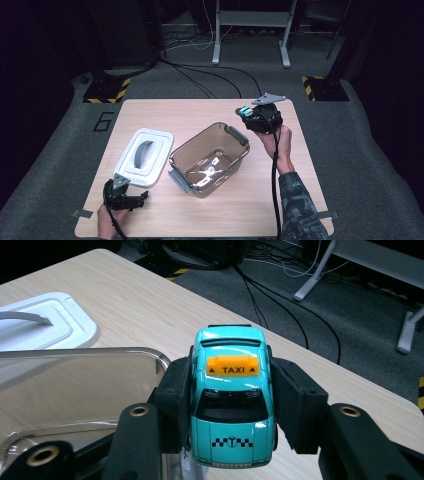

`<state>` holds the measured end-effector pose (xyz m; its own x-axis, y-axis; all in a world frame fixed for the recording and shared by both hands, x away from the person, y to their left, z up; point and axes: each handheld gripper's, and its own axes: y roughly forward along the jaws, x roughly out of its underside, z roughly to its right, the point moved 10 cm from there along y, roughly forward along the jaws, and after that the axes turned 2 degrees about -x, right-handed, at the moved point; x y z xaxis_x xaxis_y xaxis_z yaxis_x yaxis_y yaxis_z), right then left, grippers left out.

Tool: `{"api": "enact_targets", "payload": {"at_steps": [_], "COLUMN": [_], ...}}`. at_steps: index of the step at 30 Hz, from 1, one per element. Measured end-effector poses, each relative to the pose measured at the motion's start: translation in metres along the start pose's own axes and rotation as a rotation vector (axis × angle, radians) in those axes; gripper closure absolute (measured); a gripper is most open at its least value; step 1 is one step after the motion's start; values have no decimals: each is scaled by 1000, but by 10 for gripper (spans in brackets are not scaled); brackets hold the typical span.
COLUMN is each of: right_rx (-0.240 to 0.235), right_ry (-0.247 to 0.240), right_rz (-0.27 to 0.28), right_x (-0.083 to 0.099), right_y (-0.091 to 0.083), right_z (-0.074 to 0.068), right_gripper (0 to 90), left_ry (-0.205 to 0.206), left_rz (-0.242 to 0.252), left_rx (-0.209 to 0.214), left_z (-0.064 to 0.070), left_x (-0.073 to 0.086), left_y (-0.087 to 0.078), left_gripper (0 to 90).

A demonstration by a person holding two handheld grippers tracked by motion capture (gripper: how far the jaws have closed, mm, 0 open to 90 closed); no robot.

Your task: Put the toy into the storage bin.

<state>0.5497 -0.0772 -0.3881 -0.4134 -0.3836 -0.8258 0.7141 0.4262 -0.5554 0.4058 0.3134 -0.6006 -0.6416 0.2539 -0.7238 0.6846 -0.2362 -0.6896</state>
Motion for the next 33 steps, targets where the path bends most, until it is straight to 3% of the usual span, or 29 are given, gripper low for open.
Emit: {"api": "enact_targets", "payload": {"at_steps": [17, 30, 33], "right_rx": [-68, -113, -116], "right_ry": [-64, -117, -110], "right_rz": [-76, -140, -168], "right_x": [-11, -11, -9], "right_y": [12, 20, 22], "right_z": [-32, -49, -53], "right_gripper": [525, 525, 525], "left_ry": [1, 2, 2], "left_rz": [0, -4, 2], "left_rx": [0, 1, -1], "left_z": [0, 0, 0], "left_x": [0, 0, 0], "left_y": [0, 0, 0], "left_gripper": [16, 18, 18]}}
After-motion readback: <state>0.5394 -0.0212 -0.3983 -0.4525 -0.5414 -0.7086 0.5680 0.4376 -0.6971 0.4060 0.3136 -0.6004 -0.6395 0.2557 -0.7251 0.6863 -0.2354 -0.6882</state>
